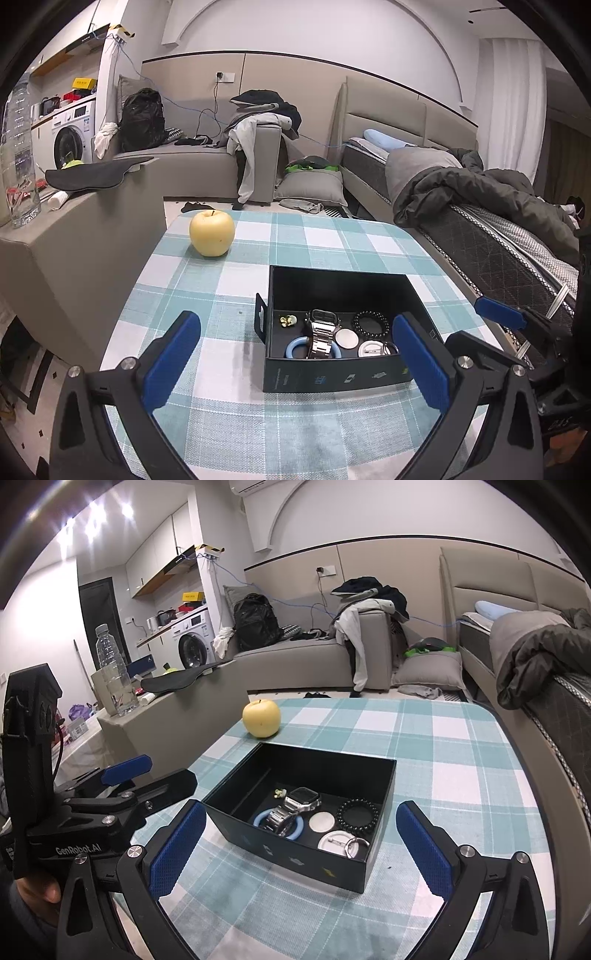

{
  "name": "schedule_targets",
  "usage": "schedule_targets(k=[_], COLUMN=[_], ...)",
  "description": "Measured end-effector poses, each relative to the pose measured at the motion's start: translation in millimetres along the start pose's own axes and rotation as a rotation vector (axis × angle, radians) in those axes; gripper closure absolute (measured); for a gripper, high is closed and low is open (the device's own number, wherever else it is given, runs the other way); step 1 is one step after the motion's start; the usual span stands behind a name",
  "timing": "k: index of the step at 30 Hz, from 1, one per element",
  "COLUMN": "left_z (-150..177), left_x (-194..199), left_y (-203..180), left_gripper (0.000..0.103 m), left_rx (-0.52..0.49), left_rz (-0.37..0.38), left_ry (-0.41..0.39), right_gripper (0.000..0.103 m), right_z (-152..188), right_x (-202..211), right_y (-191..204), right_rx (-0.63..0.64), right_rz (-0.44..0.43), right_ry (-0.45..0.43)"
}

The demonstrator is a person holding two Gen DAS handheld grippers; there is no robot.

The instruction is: Organize jewelry

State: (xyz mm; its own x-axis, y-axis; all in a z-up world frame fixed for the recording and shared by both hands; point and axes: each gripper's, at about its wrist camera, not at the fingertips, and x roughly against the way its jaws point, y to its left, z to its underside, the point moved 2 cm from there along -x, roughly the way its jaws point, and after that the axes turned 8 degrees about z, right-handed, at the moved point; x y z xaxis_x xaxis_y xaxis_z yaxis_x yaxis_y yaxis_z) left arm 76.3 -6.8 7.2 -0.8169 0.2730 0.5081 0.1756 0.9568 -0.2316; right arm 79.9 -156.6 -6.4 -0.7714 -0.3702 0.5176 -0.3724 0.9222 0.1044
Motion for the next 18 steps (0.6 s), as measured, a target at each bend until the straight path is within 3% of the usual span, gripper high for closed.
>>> schedule_targets(k=[18], left_z=[-3.4], left_x=[3.7], left_y=[6.0], left_gripper=[0.002], left_rx=[0.018], left_rz=[-0.007], left_ry=[-0.009], right_gripper=[0.0], right_z=[-1.3], right_x=[1.3], right_y=[-1.1], right_rx=[-0.002], right_rz=[0.007], right_ry=[-0.006])
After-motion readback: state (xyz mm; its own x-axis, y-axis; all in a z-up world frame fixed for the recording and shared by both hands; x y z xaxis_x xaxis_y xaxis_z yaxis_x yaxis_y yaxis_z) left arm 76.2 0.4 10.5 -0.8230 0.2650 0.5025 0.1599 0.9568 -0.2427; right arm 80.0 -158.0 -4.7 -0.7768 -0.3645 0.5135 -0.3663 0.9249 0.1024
